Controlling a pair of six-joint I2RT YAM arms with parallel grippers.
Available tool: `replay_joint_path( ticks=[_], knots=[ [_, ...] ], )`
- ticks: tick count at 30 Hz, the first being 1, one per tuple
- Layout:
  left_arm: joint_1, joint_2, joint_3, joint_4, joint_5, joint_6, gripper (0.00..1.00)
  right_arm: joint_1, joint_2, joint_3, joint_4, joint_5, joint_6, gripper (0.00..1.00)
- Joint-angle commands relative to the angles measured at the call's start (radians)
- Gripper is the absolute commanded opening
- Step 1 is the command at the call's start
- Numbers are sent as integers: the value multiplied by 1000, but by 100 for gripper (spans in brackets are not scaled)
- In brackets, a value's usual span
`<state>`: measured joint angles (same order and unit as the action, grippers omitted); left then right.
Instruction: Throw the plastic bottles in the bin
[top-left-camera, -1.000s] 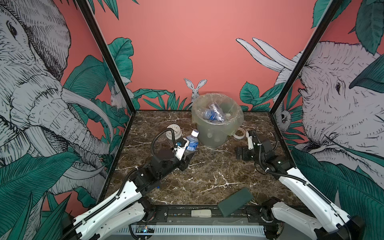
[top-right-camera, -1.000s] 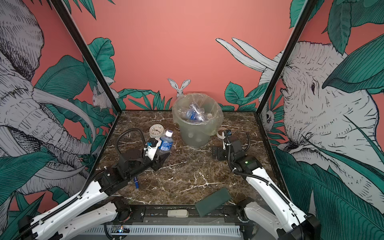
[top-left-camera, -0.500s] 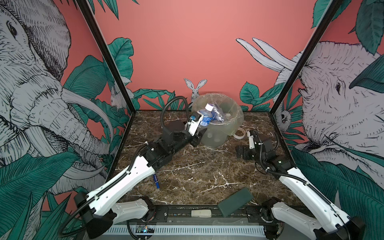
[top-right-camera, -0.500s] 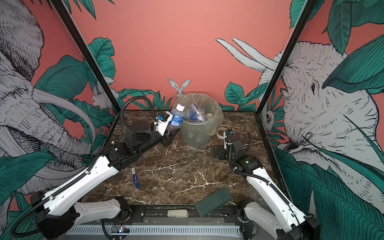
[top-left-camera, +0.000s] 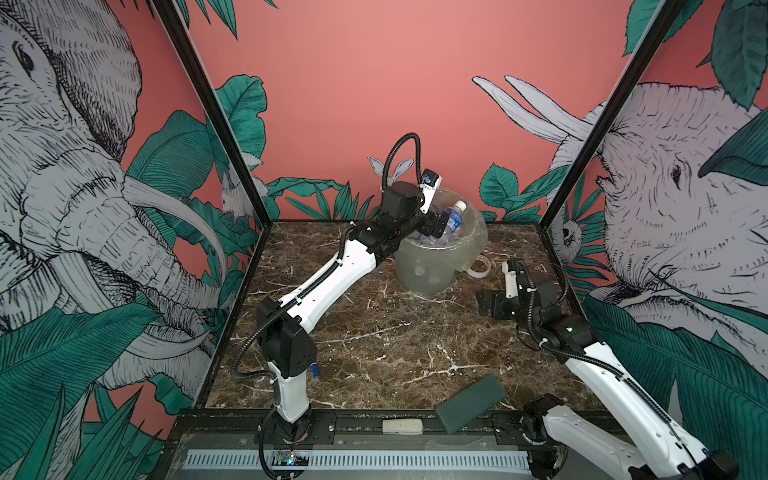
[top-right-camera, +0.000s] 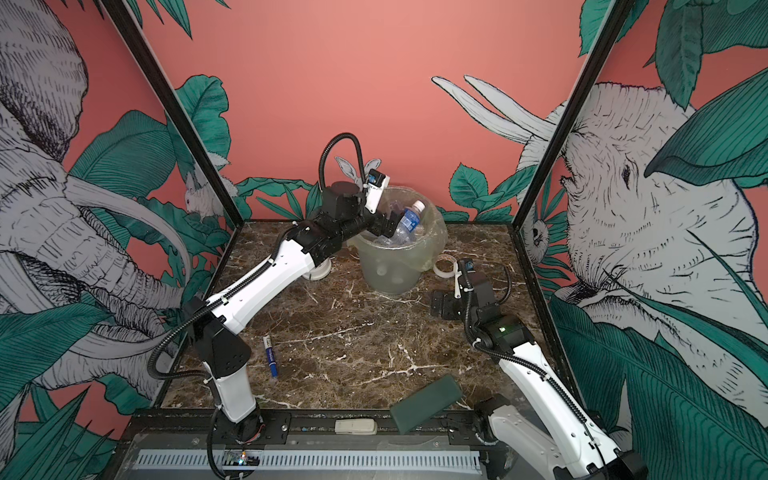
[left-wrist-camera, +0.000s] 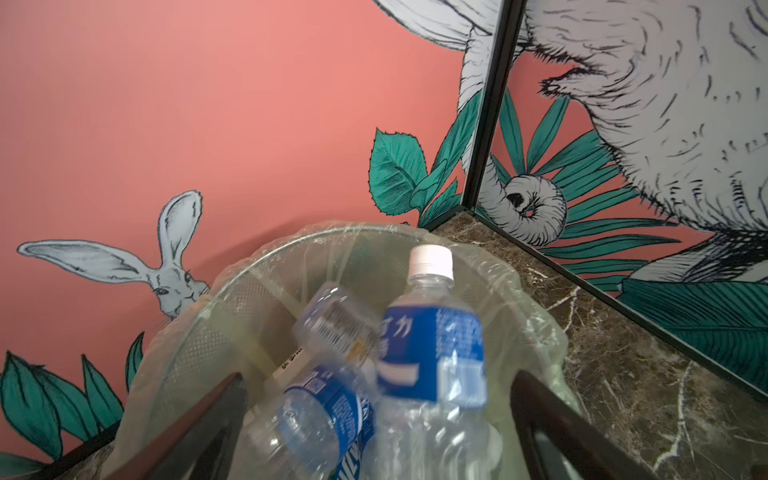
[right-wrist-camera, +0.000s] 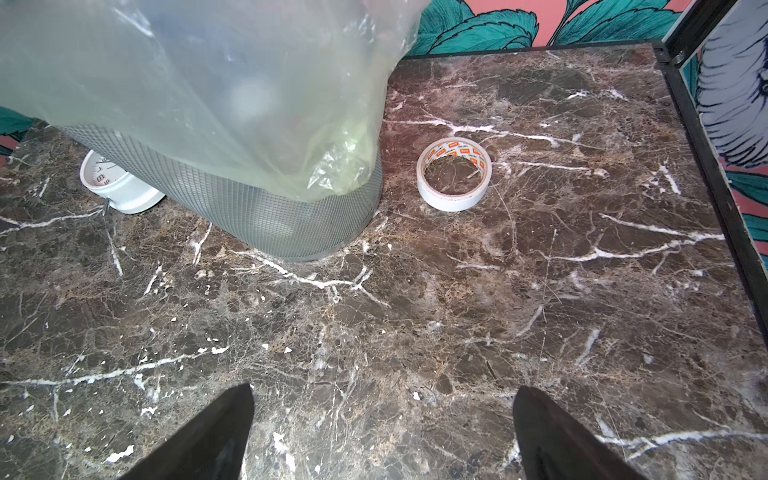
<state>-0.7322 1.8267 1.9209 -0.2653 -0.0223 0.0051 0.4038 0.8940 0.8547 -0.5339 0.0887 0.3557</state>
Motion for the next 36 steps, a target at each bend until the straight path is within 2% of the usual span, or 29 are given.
replay_joint_path(
  ticks=[1, 12, 19, 27, 36],
  knots=[
    [-10, -134, -68, 69, -8, -25, 100, -7, -7, -13, 7, -19, -1, 99],
    [-9, -315, -248, 82, -69, 14, 100, -7, 3, -2, 9, -12, 2, 99],
    [25, -436, -408, 75, -92, 0, 100, -8, 24, 20, 7, -1, -1, 99],
    [141, -634, -669, 62, -135, -41, 100, -31, 76, 41, 11, 20, -8, 99],
    [359, -750, -902, 17, -35, -191, 99, -139, 156, 73, 28, 43, 20, 99]
  ],
)
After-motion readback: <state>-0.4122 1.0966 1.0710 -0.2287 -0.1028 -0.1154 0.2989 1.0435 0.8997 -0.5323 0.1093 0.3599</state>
